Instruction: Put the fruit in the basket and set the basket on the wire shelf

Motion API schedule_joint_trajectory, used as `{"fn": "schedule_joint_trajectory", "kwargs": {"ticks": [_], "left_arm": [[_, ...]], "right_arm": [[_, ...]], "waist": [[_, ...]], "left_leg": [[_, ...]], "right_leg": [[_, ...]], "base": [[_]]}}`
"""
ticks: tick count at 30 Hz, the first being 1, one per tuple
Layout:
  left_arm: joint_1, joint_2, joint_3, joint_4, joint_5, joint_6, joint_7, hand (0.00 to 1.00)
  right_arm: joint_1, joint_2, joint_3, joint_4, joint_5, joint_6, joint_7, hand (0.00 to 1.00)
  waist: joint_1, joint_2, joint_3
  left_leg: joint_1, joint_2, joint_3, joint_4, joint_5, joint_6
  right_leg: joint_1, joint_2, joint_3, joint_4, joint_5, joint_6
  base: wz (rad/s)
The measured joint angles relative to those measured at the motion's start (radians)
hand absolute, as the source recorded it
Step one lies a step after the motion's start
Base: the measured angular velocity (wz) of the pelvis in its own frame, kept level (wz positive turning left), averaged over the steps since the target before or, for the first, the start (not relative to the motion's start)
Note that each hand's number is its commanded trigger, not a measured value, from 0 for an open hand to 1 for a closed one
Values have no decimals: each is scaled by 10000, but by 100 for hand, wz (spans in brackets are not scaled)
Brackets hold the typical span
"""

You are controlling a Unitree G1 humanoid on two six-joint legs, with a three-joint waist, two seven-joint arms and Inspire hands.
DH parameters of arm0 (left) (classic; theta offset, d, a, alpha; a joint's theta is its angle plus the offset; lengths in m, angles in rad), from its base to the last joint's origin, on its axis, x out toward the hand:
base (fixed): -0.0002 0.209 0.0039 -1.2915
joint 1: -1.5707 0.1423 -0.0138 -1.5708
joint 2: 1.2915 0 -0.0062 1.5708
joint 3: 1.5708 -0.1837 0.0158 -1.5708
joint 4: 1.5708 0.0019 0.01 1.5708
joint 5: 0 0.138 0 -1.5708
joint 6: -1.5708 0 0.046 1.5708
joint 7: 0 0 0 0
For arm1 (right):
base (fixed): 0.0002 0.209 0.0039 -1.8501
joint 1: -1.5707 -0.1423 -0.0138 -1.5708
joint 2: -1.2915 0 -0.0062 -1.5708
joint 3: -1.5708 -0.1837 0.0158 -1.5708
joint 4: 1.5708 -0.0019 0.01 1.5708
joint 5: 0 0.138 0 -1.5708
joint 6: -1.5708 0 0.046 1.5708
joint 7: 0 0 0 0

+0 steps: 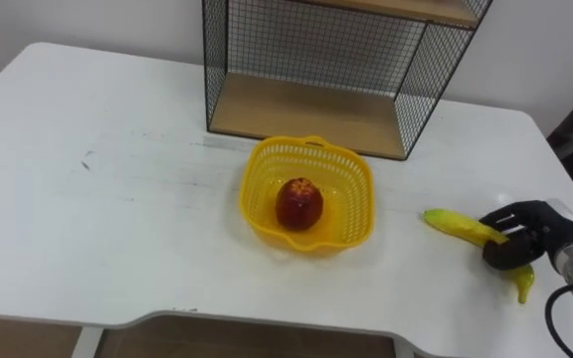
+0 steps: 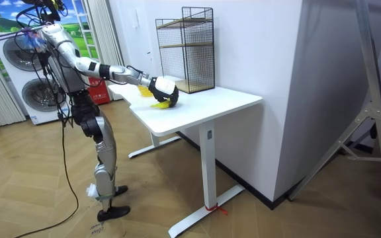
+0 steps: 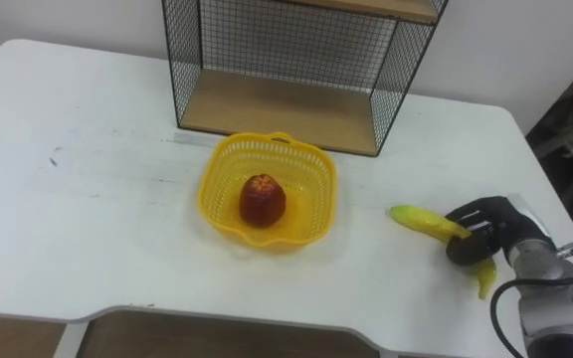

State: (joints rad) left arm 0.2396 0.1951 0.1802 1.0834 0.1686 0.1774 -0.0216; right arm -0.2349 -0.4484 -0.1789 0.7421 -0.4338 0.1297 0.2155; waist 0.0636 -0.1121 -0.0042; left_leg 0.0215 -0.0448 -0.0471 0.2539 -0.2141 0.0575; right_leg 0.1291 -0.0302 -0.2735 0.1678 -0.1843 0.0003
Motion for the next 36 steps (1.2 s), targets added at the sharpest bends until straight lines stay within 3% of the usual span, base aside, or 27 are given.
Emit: {"fn": "schedule_joint_trajectory", "kwargs": {"ticks": [14, 19, 24, 28, 36], "left_arm": [[-248, 137, -290, 156, -1, -6, 146, 0], [-383, 136, -296, 177, -2, -34, 308, 0], [-598, 128, -288, 268, -9, -69, 399, 0], [-633, 144, -286, 203, -10, -175, 398, 0], [-624, 116, -412, -119, -103, -519, 395, 0]], "right_arm": [[18, 8, 35, 0, 7, 26, -40, 100], [20, 39, 42, -101, 20, 23, -134, 100], [400, 192, 208, -1811, -46, 366, 184, 100], [1107, 269, 420, -3610, -26, 460, 437, 100], [1226, 421, 495, -6044, -86, 461, 725, 100]], "waist": [[9, 10, 2], [-5, 71, 36], [-31, 191, 61], [-62, 227, 31], [-86, 98, 20]], "left_leg": [[46, -7, 16, 13, 0, 3], [47, -9, 63, 22, 1, 4], [16, 35, 379, -68, 9, 14], [17, 63, 611, -236, 45, 42], [77, 83, 770, -368, 48, 46]], "right_leg": [[63, -12, 20, 6, 0, 0], [96, -4, 180, 7, 0, 0], [-93, 12, 514, 38, 8, -13], [-246, 1, 706, 55, 8, -13], [-344, 11, 821, 41, 9, -11]], "base": [[0], [-3], [-18], [-16], [-6]]}}
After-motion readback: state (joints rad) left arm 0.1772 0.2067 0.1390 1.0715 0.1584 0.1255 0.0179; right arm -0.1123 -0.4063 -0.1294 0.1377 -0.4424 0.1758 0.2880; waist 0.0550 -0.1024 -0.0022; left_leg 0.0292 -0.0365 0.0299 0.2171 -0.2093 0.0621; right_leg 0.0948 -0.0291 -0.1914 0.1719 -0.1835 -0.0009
